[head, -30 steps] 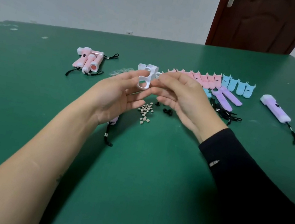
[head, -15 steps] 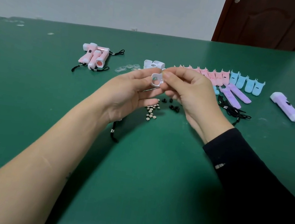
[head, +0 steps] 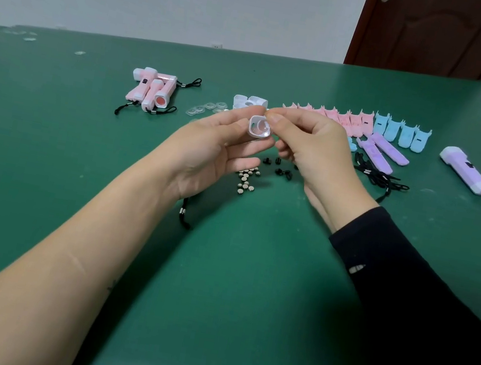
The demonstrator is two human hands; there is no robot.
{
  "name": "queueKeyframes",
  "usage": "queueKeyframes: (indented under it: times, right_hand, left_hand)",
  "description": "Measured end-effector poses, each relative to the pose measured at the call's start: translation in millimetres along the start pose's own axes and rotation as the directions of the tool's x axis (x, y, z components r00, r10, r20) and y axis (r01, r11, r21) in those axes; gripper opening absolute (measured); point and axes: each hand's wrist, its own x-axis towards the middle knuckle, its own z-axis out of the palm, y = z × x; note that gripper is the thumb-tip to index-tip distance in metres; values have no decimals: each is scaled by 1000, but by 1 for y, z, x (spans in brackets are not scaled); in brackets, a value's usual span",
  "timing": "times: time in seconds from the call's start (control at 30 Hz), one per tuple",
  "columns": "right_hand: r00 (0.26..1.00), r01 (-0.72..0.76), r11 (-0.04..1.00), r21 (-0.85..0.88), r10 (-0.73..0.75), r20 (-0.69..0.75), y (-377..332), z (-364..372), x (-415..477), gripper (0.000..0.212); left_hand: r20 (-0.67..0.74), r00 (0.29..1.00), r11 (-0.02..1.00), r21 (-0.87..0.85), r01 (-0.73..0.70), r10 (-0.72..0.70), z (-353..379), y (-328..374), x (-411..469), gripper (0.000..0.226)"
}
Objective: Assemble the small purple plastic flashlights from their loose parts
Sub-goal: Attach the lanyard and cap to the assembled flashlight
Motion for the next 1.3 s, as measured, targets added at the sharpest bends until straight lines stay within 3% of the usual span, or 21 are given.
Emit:
queueKeyframes:
  times: [0.6, 0.9, 1.13, 1.3]
  right_hand:
    - [986, 129, 971, -199, -147, -80, 2, 4, -2, 7]
    - [989, 93, 974, -206, -115, -96, 5, 4, -2, 17]
    - [986, 120, 924, -362, -152, -62, 6, 4, -1, 10]
    - [986, 129, 918, -376, -161, -53, 6, 5, -1, 9]
  left_hand:
    - [-23, 999, 996, 83, -34, 36, 4, -1, -2, 36]
    - [29, 1000, 996, 92, -13, 10, 5, 0, -3, 34]
    - [10, 999, 990, 137, -43, 42, 3, -5, -1, 28]
    - [-9, 997, 984, 161, -72, 74, 3, -9, 0, 22]
